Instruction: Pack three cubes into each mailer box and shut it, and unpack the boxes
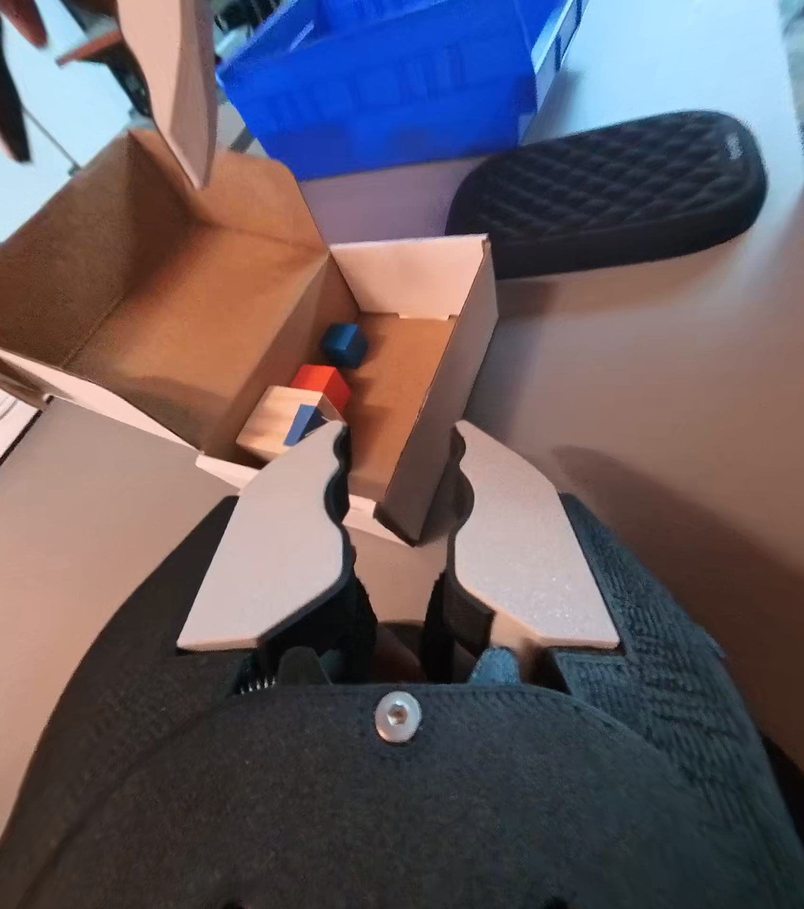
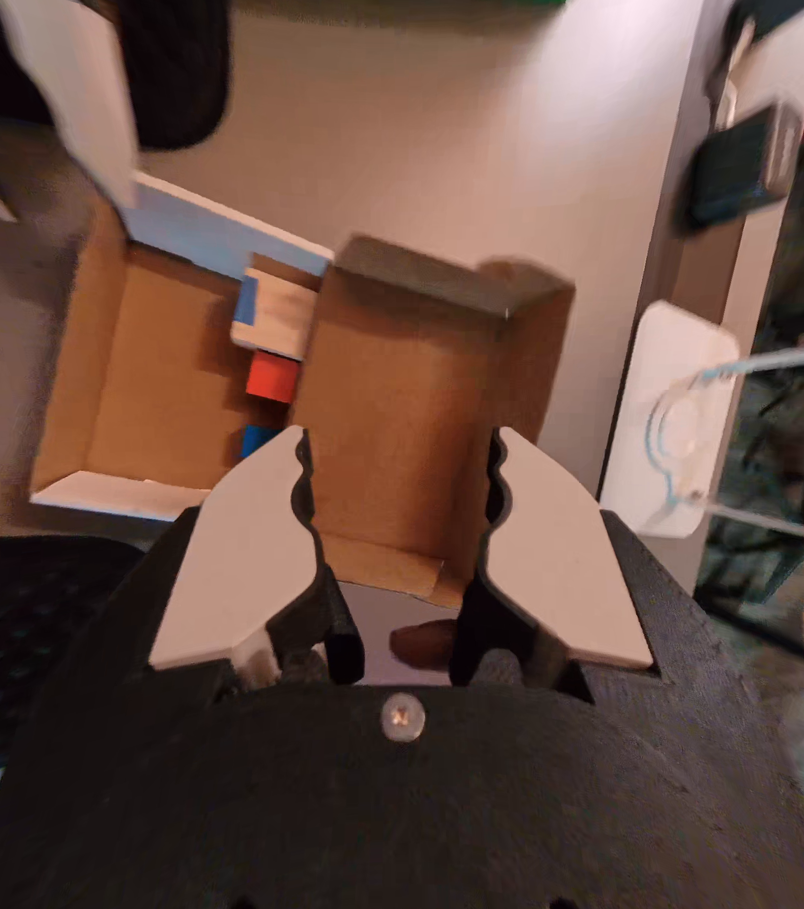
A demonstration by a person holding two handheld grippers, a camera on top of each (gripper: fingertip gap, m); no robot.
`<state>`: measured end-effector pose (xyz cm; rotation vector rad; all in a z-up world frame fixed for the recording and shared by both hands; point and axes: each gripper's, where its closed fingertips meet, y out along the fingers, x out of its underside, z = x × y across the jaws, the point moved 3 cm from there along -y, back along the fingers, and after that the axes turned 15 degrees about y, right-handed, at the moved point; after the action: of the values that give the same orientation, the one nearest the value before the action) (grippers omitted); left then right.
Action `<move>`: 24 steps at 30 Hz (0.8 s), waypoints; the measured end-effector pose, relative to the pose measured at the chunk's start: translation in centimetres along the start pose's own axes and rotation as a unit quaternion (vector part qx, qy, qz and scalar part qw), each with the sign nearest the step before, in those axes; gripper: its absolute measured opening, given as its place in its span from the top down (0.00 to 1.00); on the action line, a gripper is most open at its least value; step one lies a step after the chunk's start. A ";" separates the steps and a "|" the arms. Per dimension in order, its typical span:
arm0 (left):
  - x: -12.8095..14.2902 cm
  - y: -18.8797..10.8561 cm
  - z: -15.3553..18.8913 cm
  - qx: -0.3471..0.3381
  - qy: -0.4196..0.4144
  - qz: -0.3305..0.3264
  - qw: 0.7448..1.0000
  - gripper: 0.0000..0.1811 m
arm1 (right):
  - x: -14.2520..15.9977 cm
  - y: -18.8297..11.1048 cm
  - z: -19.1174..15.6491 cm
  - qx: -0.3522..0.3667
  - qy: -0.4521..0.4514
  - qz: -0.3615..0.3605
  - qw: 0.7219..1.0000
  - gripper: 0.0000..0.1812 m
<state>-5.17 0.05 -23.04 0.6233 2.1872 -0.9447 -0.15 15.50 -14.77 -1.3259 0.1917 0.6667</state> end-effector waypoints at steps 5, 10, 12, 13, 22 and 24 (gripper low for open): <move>1.1 0.7 0.8 0.029 -0.001 -0.040 0.999 0.81 | -3.0 0.3 -4.9 -0.034 -0.184 0.067 0.980 0.67; 1.5 0.9 1.2 0.042 -0.001 -0.051 0.998 0.82 | -0.8 5.7 -7.4 -0.045 -0.331 -0.070 0.940 0.70; 1.6 1.0 1.3 0.045 0.001 -0.056 0.997 0.82 | -0.6 7.2 -7.7 -0.039 -0.381 -0.085 0.920 0.70; 1.6 1.0 1.3 0.046 0.000 -0.057 0.997 0.82 | -0.6 7.7 -7.8 -0.038 -0.400 -0.088 0.912 0.70; 1.7 1.1 1.5 0.053 -0.004 -0.058 0.997 0.82 | -0.4 10.1 -7.8 -0.043 -0.468 -0.130 0.873 0.74; 1.7 1.1 1.5 0.054 -0.006 -0.059 0.997 0.82 | -0.5 9.9 -8.0 -0.050 -0.467 -0.133 0.873 0.76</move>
<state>-5.04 -0.12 -25.56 0.5424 2.1933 -1.1301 -4.12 8.72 -24.84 -0.9671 -0.8092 1.0123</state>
